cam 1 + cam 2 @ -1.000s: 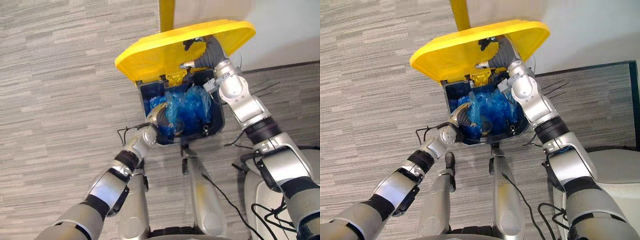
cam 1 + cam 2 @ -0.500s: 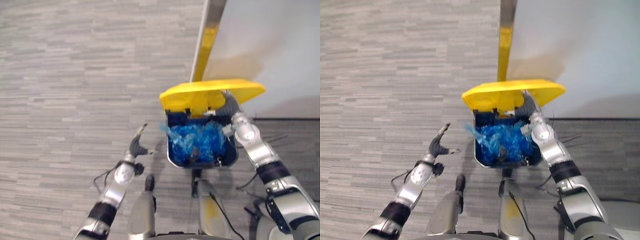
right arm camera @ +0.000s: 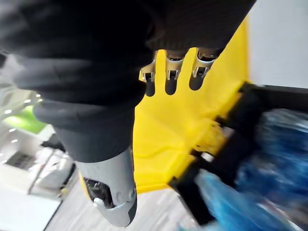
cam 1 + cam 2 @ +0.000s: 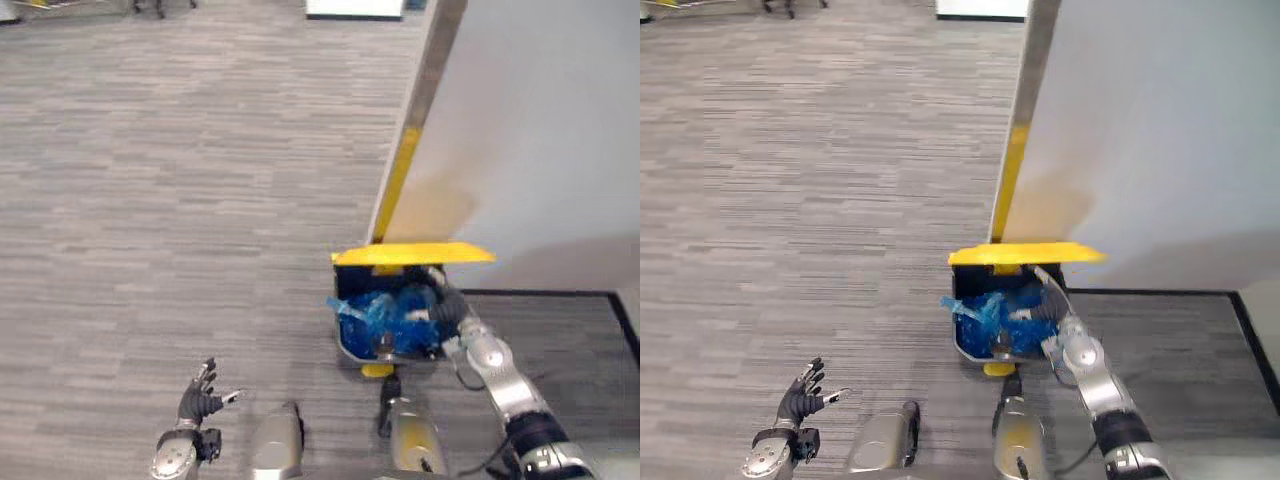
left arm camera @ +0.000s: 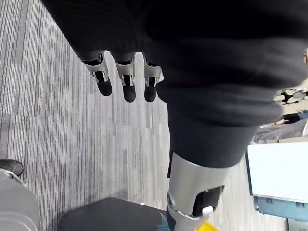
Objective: Gather rubbish on tea table into small bin, then transfer packed bag to large trash can.
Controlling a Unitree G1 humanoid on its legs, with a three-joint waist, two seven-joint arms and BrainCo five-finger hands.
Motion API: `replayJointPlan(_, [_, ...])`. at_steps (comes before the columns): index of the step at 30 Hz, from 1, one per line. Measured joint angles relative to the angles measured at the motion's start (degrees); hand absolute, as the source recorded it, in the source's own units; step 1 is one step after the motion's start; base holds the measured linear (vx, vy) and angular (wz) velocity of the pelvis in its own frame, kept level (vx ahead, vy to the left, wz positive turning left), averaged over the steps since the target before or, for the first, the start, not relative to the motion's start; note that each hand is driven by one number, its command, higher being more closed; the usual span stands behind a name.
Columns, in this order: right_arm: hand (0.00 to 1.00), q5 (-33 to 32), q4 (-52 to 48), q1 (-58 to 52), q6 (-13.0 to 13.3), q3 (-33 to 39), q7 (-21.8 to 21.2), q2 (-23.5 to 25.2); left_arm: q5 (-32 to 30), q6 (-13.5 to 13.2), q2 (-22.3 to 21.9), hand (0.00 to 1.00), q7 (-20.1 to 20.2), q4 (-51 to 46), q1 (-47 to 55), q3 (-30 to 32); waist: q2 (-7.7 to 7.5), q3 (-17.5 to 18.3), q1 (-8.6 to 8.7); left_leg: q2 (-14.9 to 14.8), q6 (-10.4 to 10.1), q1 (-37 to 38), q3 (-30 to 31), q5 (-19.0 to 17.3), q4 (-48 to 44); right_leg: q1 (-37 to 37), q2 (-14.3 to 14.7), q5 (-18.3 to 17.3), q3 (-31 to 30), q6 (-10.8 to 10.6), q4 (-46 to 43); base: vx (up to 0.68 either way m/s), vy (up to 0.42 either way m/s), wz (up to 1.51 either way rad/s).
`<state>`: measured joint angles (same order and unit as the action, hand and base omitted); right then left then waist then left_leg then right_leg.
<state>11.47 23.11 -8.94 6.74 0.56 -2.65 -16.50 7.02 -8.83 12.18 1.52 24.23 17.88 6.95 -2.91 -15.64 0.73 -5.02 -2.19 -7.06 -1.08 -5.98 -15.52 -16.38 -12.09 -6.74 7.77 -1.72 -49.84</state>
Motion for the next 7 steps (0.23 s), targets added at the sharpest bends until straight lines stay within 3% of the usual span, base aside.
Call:
replayJointPlan(1, [0.0,0.2,0.0,-3.1,-0.5,1.6,-0.5,0.9,0.0,0.4,-0.3,0.0,0.8,-1.6,0.2,0.0,-1.29,0.8,0.09,-0.1,-0.9,-0.4,0.3,0.7,1.4,2.9,0.3,-1.8,-0.4,-1.1,1.6,-0.11,-0.186,-0.05])
replayJointPlan(3, [0.0,0.2,0.1,-6.4,-0.9,4.5,-1.1,1.6,0.0,1.1,-1.7,0.0,1.6,-3.4,0.1,-0.1,-0.15,1.6,0.75,-1.2,-3.2,-0.5,0.9,2.4,5.6,4.7,2.9,-2.6,0.8,-1.8,8.4,-0.06,-0.179,-0.05])
replayJointPlan(4, [0.0,0.1,0.2,-8.1,-0.9,6.3,-1.1,2.2,0.0,1.1,-2.6,0.0,2.2,-4.4,0.1,-0.1,-0.39,3.2,1.07,-1.1,-3.4,-0.5,0.4,2.7,6.4,6.9,3.7,-3.8,2.3,-2.9,16.3,0.08,-0.1,-0.24])
replayJointPlan(6, [0.0,-0.6,1.0,-8.4,-0.9,8.1,-1.0,2.2,0.0,1.0,-2.7,0.0,2.2,-4.5,0.4,0.2,-0.64,5.7,-0.22,-0.9,-2.7,0.1,-1.8,5.5,9.1,9.1,5.2,-6.8,2.7,-1.7,26.3,0.09,-0.046,-0.71])
replayJointPlan(7, [0.0,-0.9,2.0,-7.0,-0.9,8.5,-1.0,2.1,0.0,1.2,-2.7,0.0,2.1,-3.6,-0.4,0.5,-0.2,6.0,0.05,-1.2,-2.7,-0.1,-2.6,6.6,10.3,9.1,5.9,-6.6,2.7,-1.2,28.8,0.03,-0.032,-0.55])
